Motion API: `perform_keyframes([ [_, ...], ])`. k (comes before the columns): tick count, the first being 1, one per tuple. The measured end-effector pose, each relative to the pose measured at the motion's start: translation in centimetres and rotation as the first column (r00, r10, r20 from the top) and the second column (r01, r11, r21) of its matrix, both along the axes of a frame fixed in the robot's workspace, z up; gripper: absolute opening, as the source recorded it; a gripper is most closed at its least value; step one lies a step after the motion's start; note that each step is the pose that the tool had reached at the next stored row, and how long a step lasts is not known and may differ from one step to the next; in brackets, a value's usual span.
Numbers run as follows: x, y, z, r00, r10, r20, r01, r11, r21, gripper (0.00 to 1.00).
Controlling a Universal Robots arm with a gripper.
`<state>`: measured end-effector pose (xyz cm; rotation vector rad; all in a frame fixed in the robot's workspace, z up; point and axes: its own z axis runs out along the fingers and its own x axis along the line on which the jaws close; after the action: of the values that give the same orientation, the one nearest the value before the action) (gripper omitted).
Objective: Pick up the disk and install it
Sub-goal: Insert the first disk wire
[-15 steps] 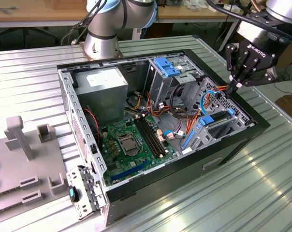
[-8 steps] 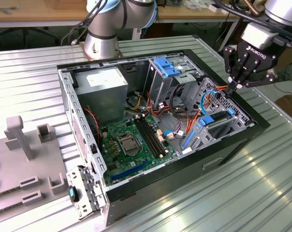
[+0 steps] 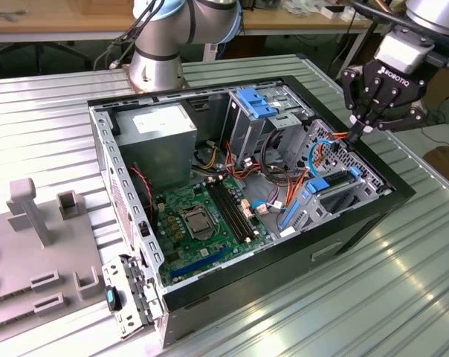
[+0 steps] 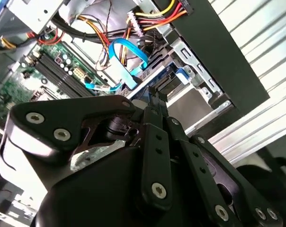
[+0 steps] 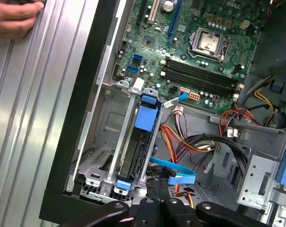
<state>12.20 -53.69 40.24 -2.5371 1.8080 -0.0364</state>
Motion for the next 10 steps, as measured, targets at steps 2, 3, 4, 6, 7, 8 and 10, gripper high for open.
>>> perform_keyframes([
  [2,0.01,0.0,-0.04,0.9978,0.066,0.0,-0.066,0.9978,0.0,0.11],
  [3,0.0,0.0,-0.07,0.995,0.1,0.0,-0.1,0.995,0.0001,0.11],
  [4,0.0,0.0,-0.1,0.9893,0.146,0.0,-0.146,0.9893,-0.0002,0.11],
  [6,0.0,0.0,-0.15,0.9754,0.221,0.0,-0.221,0.9754,0.0001,0.11],
  [7,0.01,0.0,-0.16,0.9684,0.249,0.0,-0.249,0.9684,0.0,0.11],
  [8,0.01,0.0,-0.17,0.9613,0.276,0.0,-0.276,0.9613,0.0,0.11],
  [10,0.09,0.02,-0.26,0.9382,0.346,0.0,-0.346,0.9382,0.0,0.11],
])
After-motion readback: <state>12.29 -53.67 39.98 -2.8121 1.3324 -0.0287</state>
